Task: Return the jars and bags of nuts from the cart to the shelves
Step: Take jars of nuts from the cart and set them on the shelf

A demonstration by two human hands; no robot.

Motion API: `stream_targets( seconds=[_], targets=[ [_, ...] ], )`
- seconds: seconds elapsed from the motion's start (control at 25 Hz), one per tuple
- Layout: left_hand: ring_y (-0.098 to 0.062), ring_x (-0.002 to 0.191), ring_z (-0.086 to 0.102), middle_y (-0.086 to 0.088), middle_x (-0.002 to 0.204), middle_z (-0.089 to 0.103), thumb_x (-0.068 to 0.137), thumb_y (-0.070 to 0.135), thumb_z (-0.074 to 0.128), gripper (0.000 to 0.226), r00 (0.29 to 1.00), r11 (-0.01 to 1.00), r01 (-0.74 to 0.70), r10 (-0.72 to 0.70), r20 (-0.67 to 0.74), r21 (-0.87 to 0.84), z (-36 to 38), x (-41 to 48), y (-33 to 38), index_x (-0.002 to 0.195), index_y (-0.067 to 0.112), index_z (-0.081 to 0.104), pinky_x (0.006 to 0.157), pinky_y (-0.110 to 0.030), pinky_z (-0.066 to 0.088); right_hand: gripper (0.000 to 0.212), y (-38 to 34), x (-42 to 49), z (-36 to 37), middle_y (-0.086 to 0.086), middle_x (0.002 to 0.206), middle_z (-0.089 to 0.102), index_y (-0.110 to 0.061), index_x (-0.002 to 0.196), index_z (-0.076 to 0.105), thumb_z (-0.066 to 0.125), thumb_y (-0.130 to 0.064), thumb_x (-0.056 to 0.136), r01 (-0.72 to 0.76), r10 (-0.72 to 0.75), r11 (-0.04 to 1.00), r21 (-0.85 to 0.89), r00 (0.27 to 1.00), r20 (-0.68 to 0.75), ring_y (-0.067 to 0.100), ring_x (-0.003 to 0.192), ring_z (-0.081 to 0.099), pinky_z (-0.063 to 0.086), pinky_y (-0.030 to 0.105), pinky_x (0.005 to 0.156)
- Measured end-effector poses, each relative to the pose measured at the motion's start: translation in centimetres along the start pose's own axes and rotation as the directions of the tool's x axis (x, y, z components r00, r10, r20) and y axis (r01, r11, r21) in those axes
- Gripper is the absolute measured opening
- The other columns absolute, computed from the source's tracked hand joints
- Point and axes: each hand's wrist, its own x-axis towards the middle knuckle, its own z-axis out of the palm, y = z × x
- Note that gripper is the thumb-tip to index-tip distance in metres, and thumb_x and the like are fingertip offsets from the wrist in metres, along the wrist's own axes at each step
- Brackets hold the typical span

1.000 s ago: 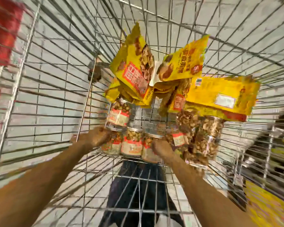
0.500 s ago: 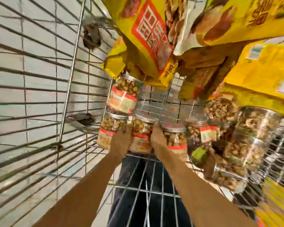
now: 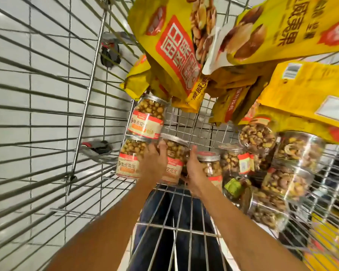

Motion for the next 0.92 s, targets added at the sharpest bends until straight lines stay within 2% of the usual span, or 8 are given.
stream_targets(
  seconds=[0.12,0.24,0.32,0.44,0.52,0.6,0.76,0.92],
  targets=[
    [-0.033,0.105,0.059,-0.013,0.107,0.065,0.097,0.055,0.019,0.058,0.987,0.988,0.053,-0.03,0.157,-0.145,-3.9,-0.5,1.9,0.116,0.013,0.055,0.096,-0.043,0.044,0.038,-1.2,-3.6,-0.3,0.005,0.094,0.067,-0.022,0.088,0.058,0.026,-0.038,0.102,0.11,-0.11,0.994,0.026,0.994,0.016,0.02,0.085,0.064,0.055,0.038,0.075],
    [-0.033,0.107,0.061,-0.018,0.115,0.064,0.096,0.059,0.019,0.054,0.971,0.936,0.097,-0.015,0.239,-0.339,-5.1,-3.5,4.7,0.111,0.025,0.058,0.099,-0.049,0.045,0.041,-4.2,-6.4,-0.8,-0.001,0.054,0.068,-0.015,0.077,0.057,0.03,-0.036,0.101,0.121,-0.126,0.988,0.097,0.991,0.044,0.012,0.05,0.066,0.052,0.022,0.044],
    [-0.027,0.115,0.056,-0.013,0.127,0.058,0.097,0.055,0.024,0.05,0.981,0.914,0.028,0.053,0.189,-0.405,-5.0,-5.2,7.3,0.121,0.023,0.053,0.105,-0.038,0.037,0.049,-6.4,-8.1,-1.1,0.005,0.066,0.072,-0.016,0.085,0.063,0.03,-0.05,0.097,0.096,-0.111,0.987,0.13,0.988,0.11,0.018,0.059,0.069,0.054,0.027,0.047],
    [-0.013,0.114,0.055,0.0,0.129,0.057,0.095,0.059,0.025,0.052,0.977,0.897,-0.074,0.153,0.148,-0.436,-4.8,-6.1,9.5,0.133,0.03,0.045,0.103,-0.031,0.038,0.067,-8.4,-8.5,-2.0,0.013,0.099,0.072,-0.015,0.106,0.066,0.027,-0.067,0.089,0.043,-0.102,0.973,0.228,0.961,0.255,0.029,0.087,0.069,0.055,0.04,0.074],
    [0.007,0.088,0.064,0.012,0.101,0.068,0.097,0.053,0.026,0.044,0.967,0.898,-0.126,0.207,0.151,-0.421,-5.1,-5.3,9.5,0.121,0.03,0.054,0.08,-0.011,0.05,0.068,-9.1,-7.7,-2.5,0.013,0.099,0.072,-0.017,0.106,0.066,0.026,-0.069,0.088,0.064,-0.128,0.965,0.256,0.961,0.246,0.029,0.088,0.07,0.053,0.042,0.076],
    [0.012,0.07,0.06,0.016,0.086,0.066,0.099,0.042,0.033,0.034,0.969,0.943,-0.216,0.238,0.063,-0.253,-5.9,-3.1,8.4,0.108,0.024,0.061,0.056,0.001,0.039,0.066,-9.0,-6.6,-2.9,0.011,0.092,0.074,-0.02,0.099,0.067,0.026,-0.07,0.088,0.064,-0.125,0.962,0.266,0.968,0.219,0.028,0.083,0.071,0.053,0.041,0.071],
    [-0.031,0.095,0.062,-0.02,0.108,0.064,0.096,0.031,0.05,0.035,0.964,0.971,-0.21,0.225,-0.141,0.111,-7.1,3.5,4.7,0.11,0.0,0.059,0.076,-0.025,0.045,0.067,-6.6,-3.9,-2.7,0.01,0.097,0.073,-0.024,0.087,0.076,0.025,-0.068,0.088,0.0,-0.049,0.98,0.199,0.97,0.24,0.028,0.091,0.069,0.05,0.045,0.08],
    [-0.034,0.126,0.042,-0.021,0.133,0.044,0.074,0.049,0.073,0.084,0.986,0.976,-0.151,0.16,-0.045,0.159,-5.0,8.1,3.5,0.133,0.0,0.038,0.105,-0.043,0.038,0.066,-4.6,-2.2,-3.6,0.009,0.095,0.074,-0.025,0.086,0.077,0.023,-0.063,0.092,-0.083,0.043,0.98,0.18,0.976,0.215,0.027,0.09,0.07,0.051,0.043,0.074]
  ],
)
